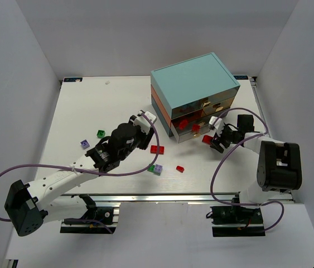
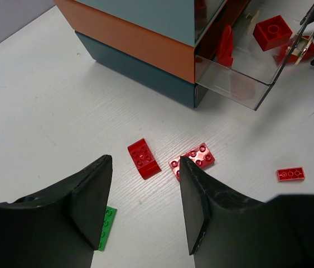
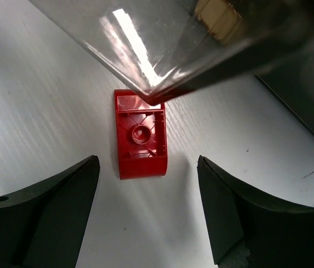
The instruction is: Sort the legos into containers by color
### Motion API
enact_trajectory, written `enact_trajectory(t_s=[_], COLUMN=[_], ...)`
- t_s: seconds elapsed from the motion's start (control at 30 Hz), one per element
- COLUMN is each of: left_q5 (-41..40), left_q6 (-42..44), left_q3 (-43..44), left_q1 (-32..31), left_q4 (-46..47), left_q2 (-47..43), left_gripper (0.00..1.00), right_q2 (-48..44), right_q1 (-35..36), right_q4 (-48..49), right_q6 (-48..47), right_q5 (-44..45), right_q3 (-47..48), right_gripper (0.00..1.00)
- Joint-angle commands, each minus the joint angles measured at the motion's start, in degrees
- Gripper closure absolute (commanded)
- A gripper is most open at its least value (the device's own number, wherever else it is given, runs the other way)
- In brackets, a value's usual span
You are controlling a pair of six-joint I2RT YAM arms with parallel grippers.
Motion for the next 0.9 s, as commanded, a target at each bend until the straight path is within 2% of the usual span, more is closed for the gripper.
enact_trajectory(t_s=[0.0,0.3,0.33,0.4,0.43,0.53,0.77,0.87], left_q5=[0.09,-0.61,-0.7,-0.87,-0.96,-0.88,0.27,0.36], left_q6=[0.32,0.41,0.41,0.41,0.5,0.41,0.24,0.24], left_q3=[0.2,0.2,0.11,0.11,0.03,0.02,0.29,0.29], left_q1=[0.25,0.25,0.25,0.25,0.25,0.25,0.25,0.25], left_q4=[0.68,0.68,0.76,0.68,0.68,0.68,0.5,0.41], left_q2=[-1.68,-1.5,-1.59,-1.59,-1.5,-1.59,-0.89,-0.44], left_gripper=[0.38,0.38,0.38,0.38,0.38,0.38,0.38,0.39], right_q2=[1.26,4.95,4.95,4.86,4.17,0.67,-14.63,-21.93], right_q1=[-0.14,-0.23,-0.22,-0.31,-0.57,-1.72,-5.06,-5.41], right_q4=[1.9,-4.43,-4.96,-7.94,-9.17,-12.78,-20.86,-28.41], right_q6=[-1.78,-5.56,-6.43,-7.05,-7.93,-11.17,-18.91,-20.76], right_q5=[-2.59,-3.48,-3.22,-2.95,-2.6,-1.11,0.13,-5.21], right_q3=[2.12,5.11,5.2,5.64,5.9,3.37,-4.55,-3.6], right_gripper=[0.26,0.51,0.62,0.76,0.88,0.97,1.0,1.0])
